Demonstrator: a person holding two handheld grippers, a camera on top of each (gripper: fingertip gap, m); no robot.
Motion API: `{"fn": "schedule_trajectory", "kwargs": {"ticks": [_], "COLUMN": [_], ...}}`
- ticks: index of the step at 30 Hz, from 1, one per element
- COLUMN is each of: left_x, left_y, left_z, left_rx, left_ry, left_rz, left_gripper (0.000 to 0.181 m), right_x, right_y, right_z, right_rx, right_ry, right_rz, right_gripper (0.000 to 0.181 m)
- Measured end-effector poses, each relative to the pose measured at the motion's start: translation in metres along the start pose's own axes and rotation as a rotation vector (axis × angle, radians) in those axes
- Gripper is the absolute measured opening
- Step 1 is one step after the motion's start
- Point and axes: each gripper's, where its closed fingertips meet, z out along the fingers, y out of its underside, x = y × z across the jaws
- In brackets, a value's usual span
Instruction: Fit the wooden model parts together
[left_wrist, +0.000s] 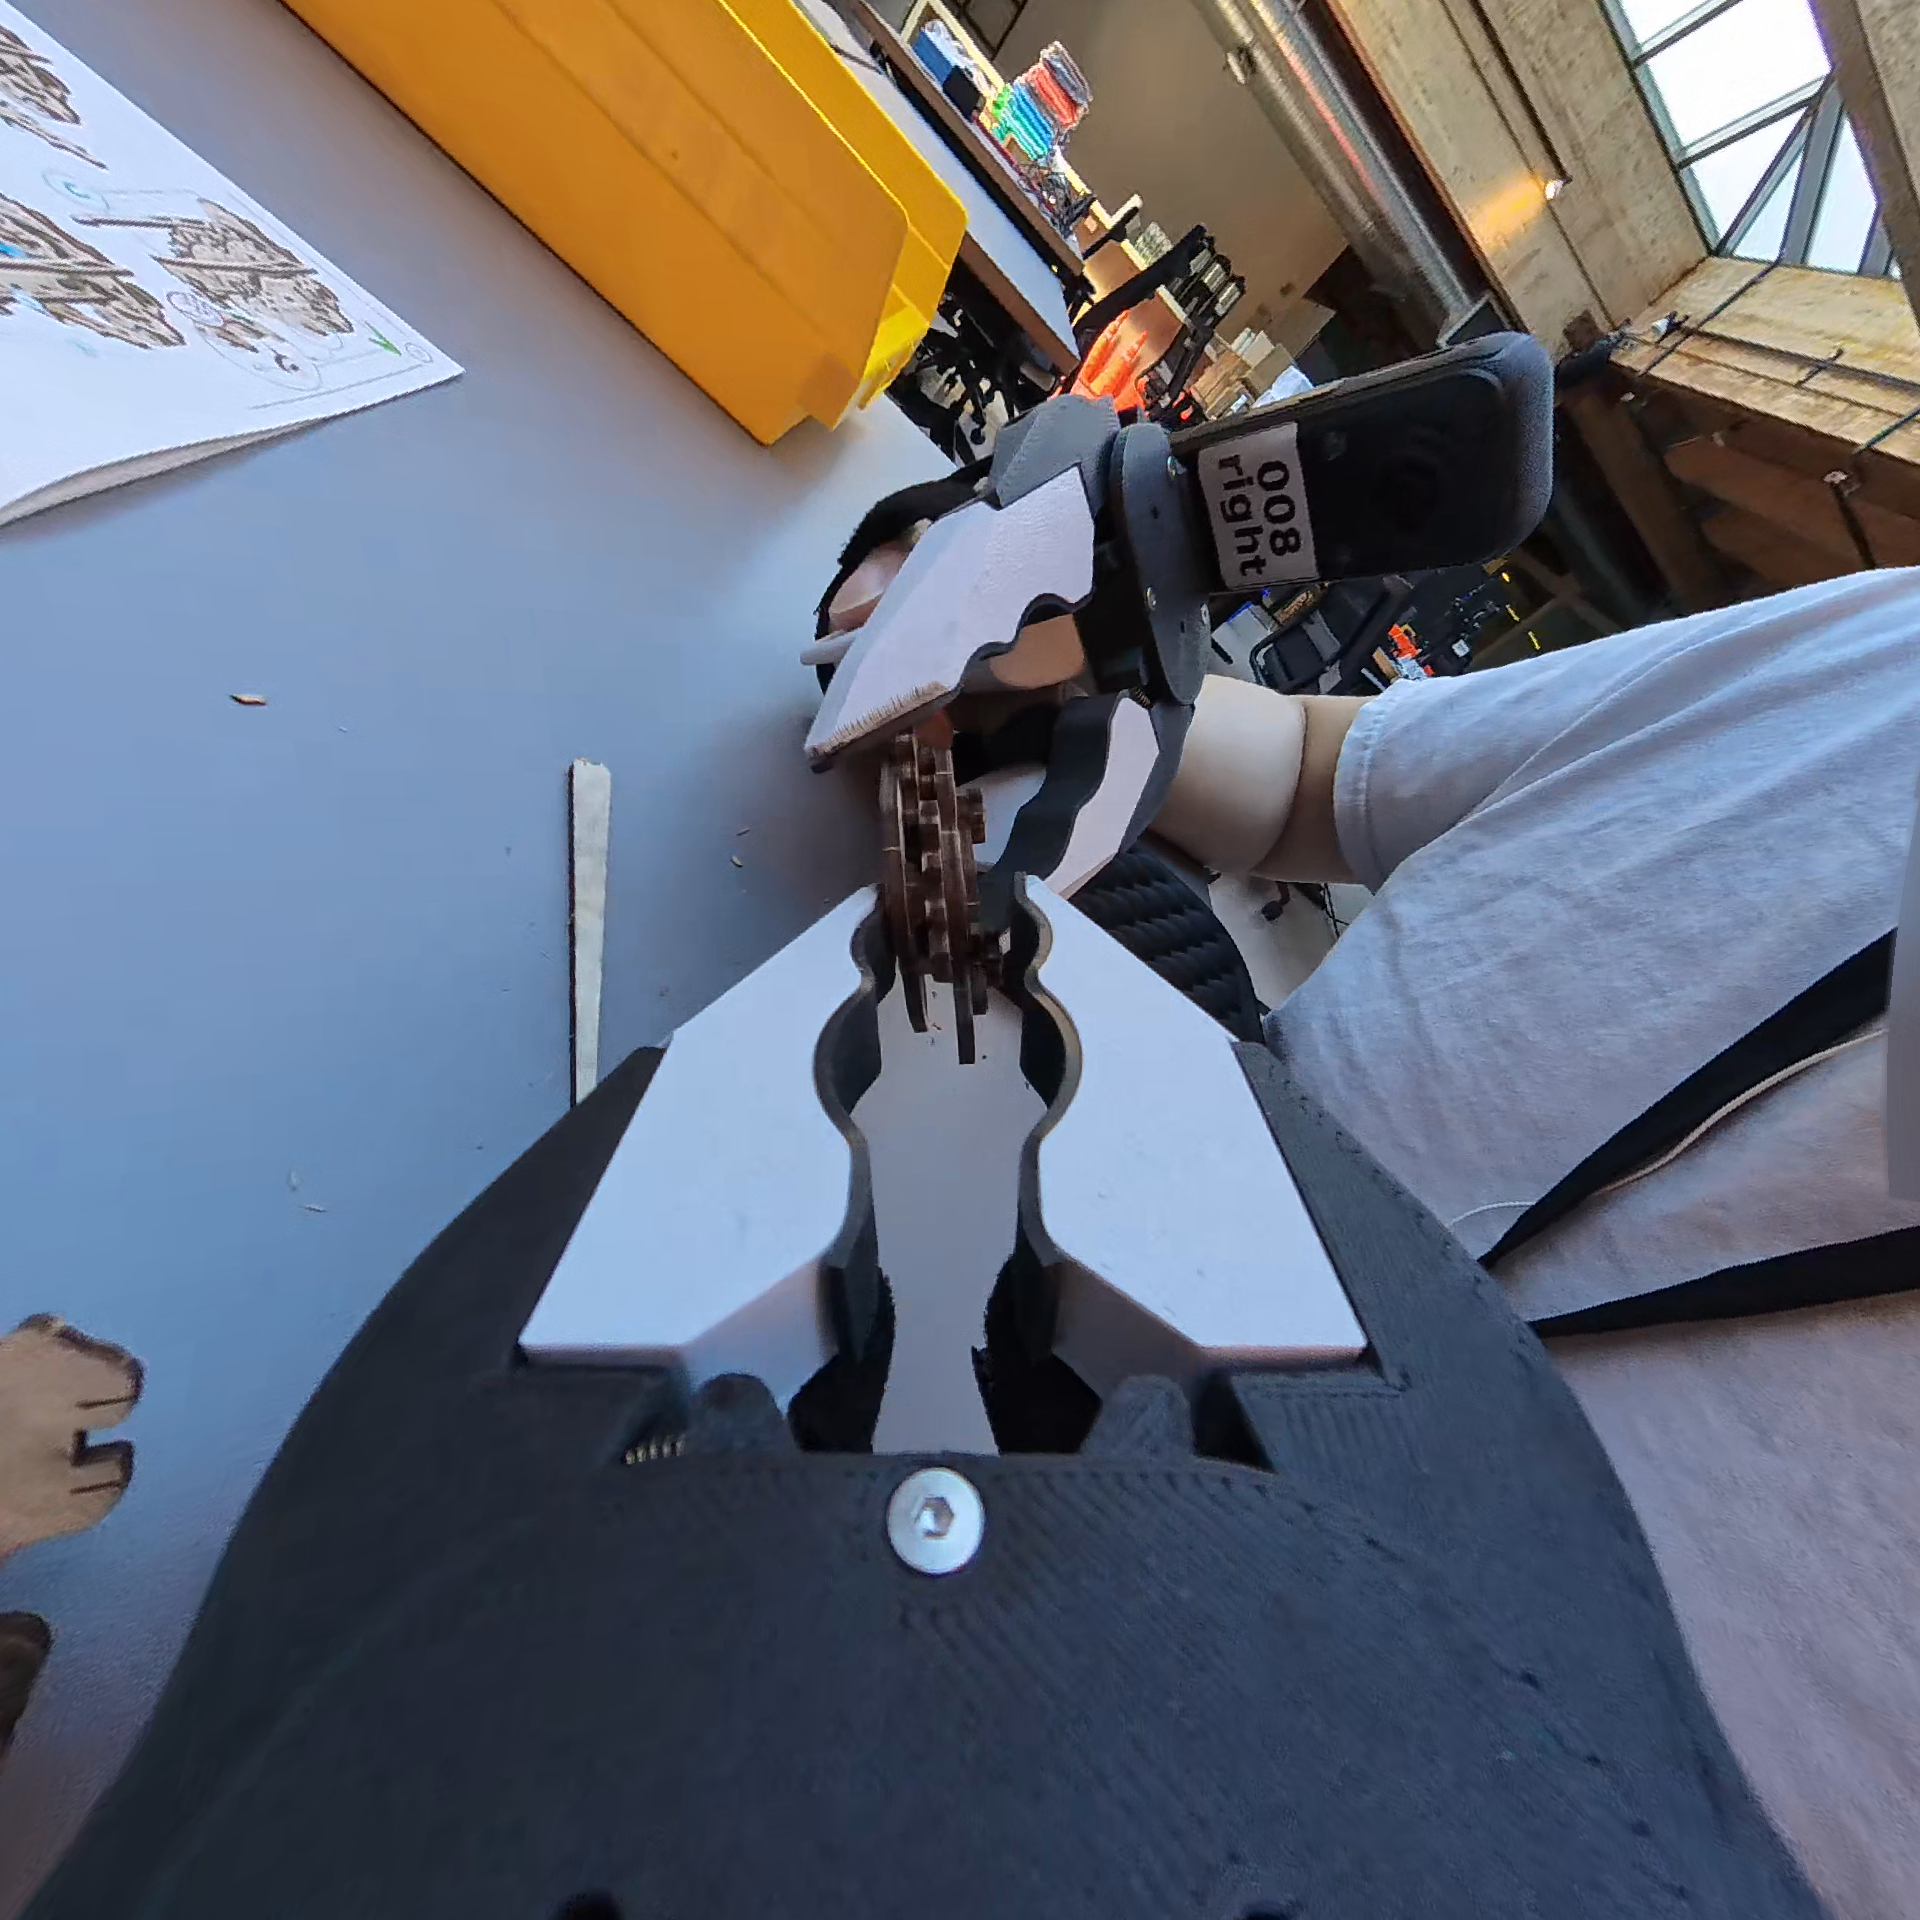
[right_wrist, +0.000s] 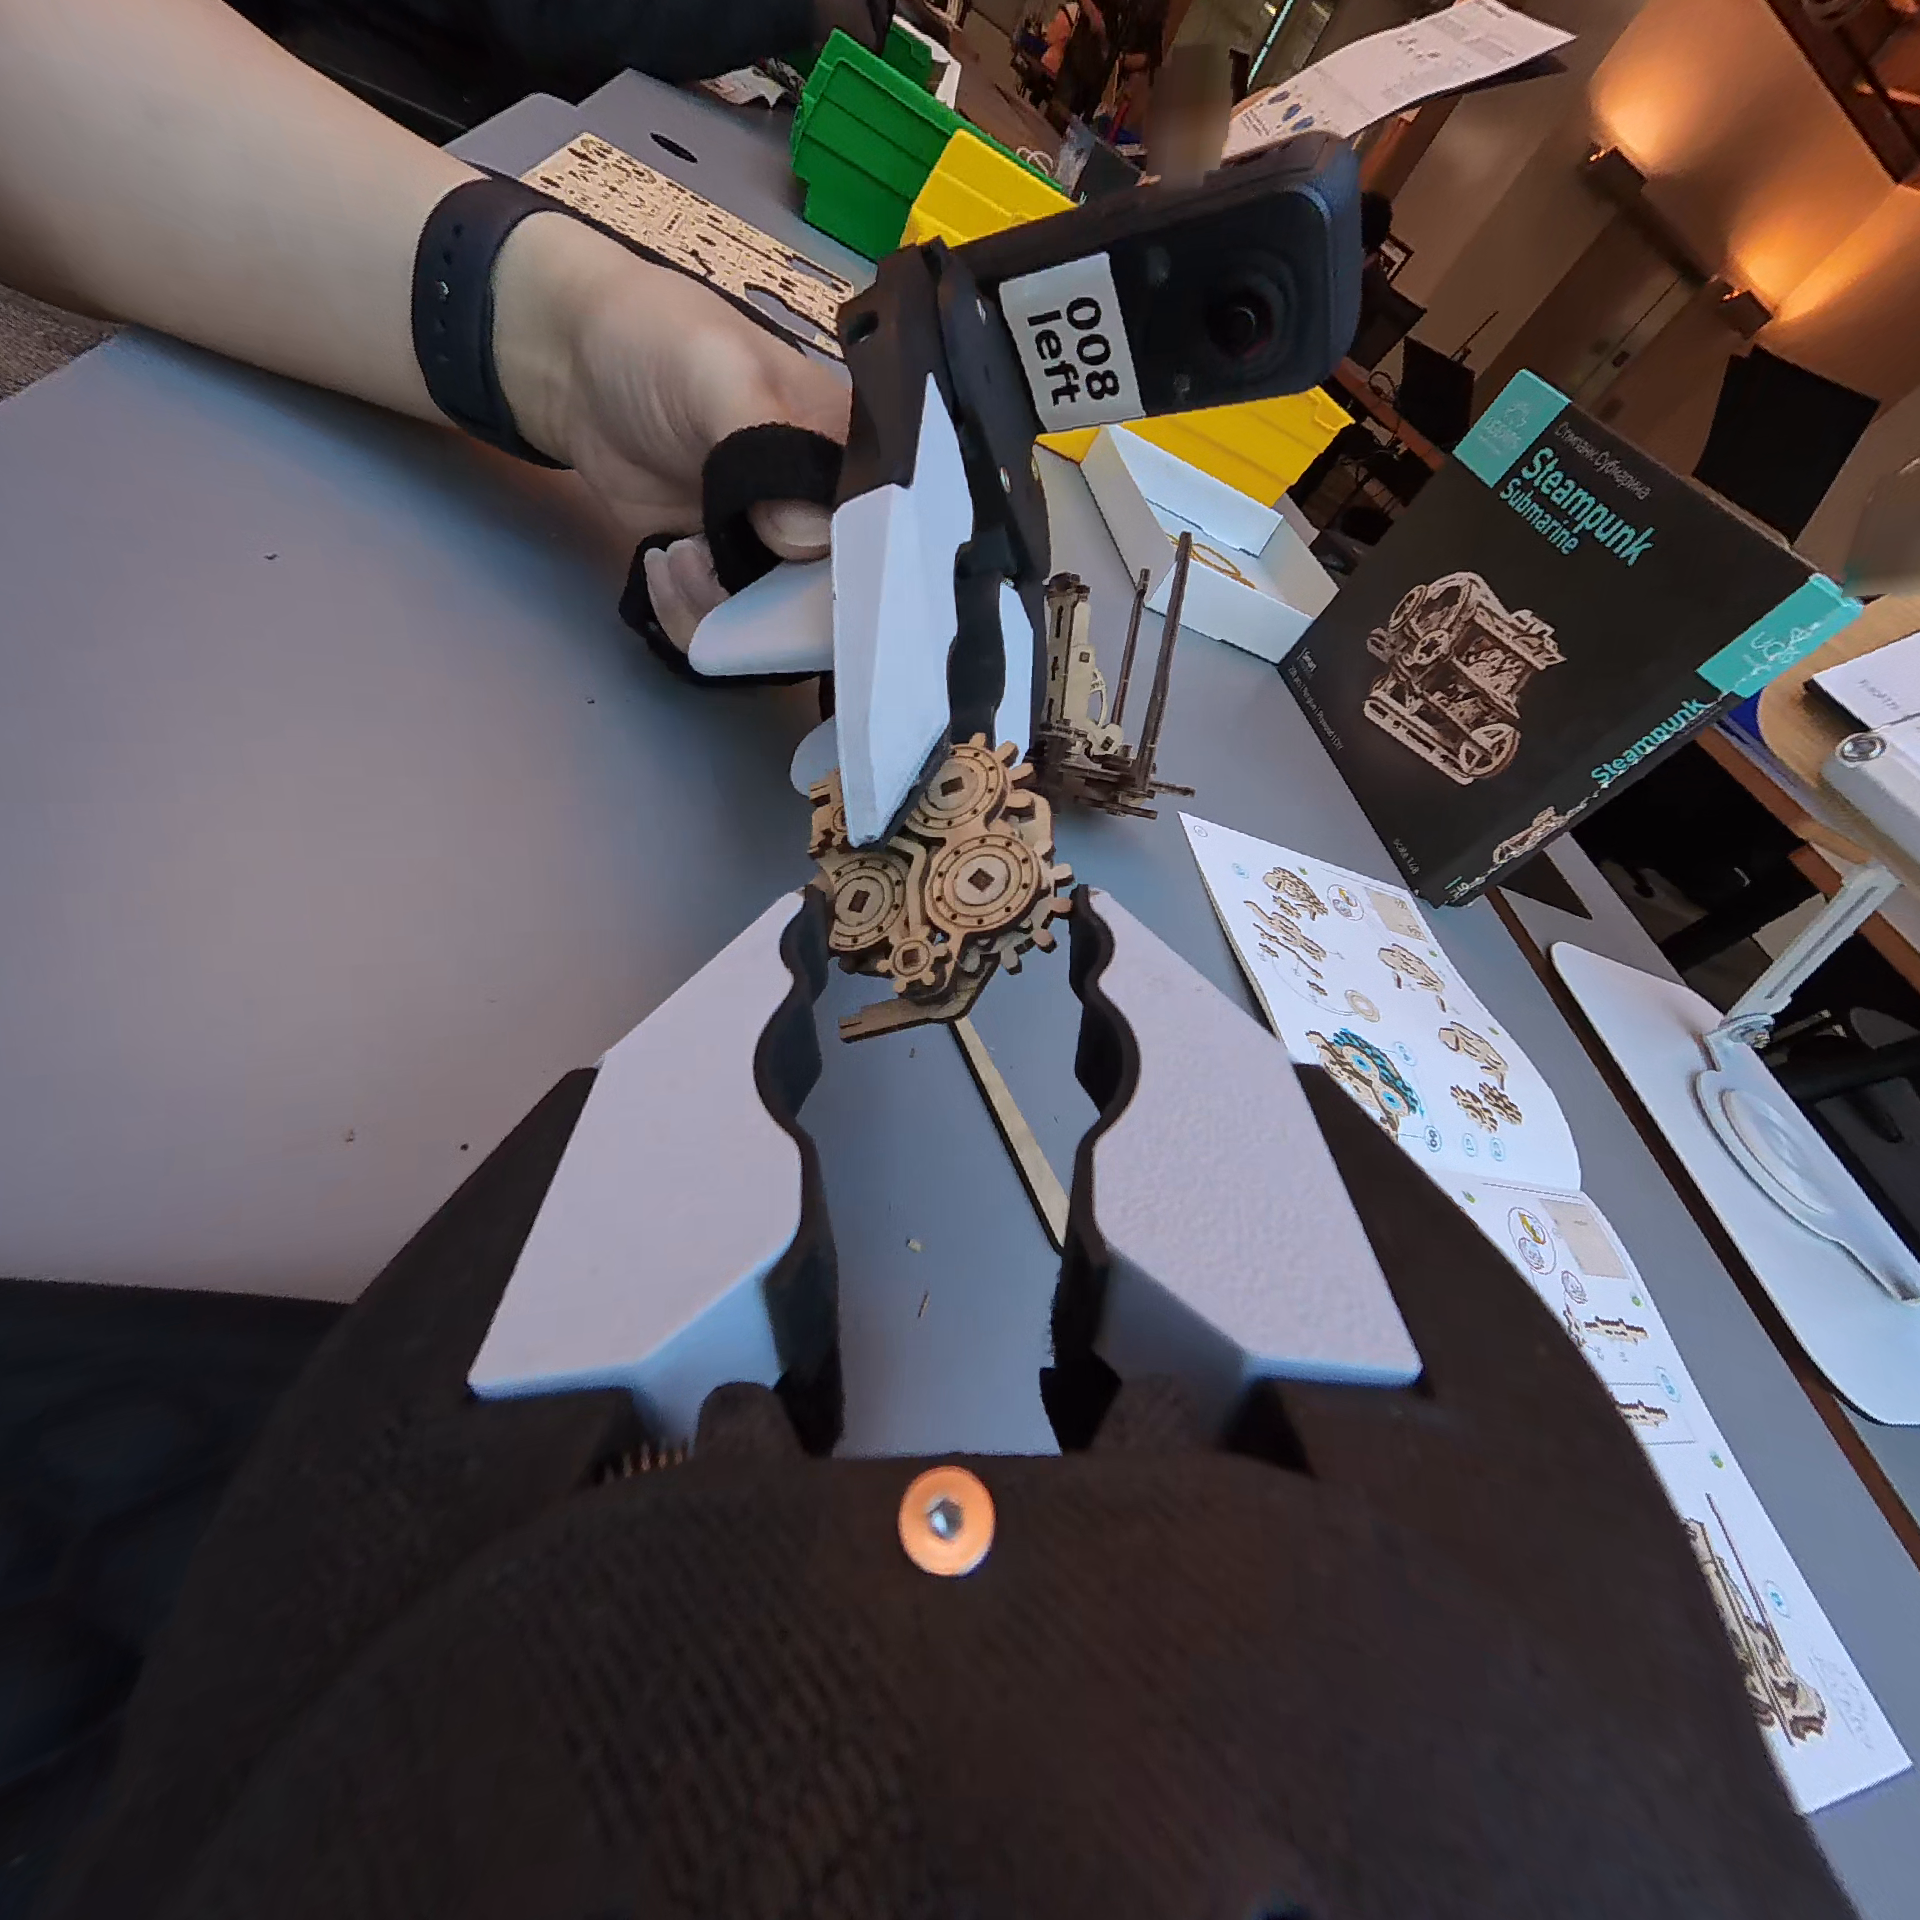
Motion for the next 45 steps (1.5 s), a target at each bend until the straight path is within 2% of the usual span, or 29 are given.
{"fn": "schedule_trajectory", "kwargs": {"ticks": [3,8,14,18,23,40,45], "left_x": [0.000,-0.003,-0.010,-0.014,-0.016,-0.016,-0.012], "left_y": [0.003,0.002,-0.014,-0.028,-0.038,-0.045,-0.057], "left_z": [0.000,0.000,-0.014,-0.034,-0.052,-0.061,-0.083], "left_rx": [-0.024,-0.025,0.058,0.126,0.152,0.185,0.232], "left_ry": [0.001,-0.042,-0.094,-0.145,-0.219,-0.242,-0.285], "left_rz": [0.005,0.023,-0.013,-0.047,-0.003,0.025,0.073], "left_gripper": [0.023,0.018,0.018,0.018,0.018,0.018,0.018], "right_x": [0.002,0.005,0.023,0.027,0.027,0.022,0.020], "right_y": [0.001,0.000,-0.005,-0.001,0.003,0.009,0.011], "right_z": [0.000,-0.001,-0.009,-0.011,-0.010,-0.006,-0.005], "right_rx": [-0.004,0.003,0.053,0.065,0.050,-0.009,-0.025], "right_ry": [0.014,0.023,0.120,0.112,0.101,0.099,0.095], "right_rz": [-0.004,0.009,0.039,0.091,0.096,0.036,0.019], "right_gripper": [0.046,0.046,0.056,0.050,0.044,0.034,0.033]}}
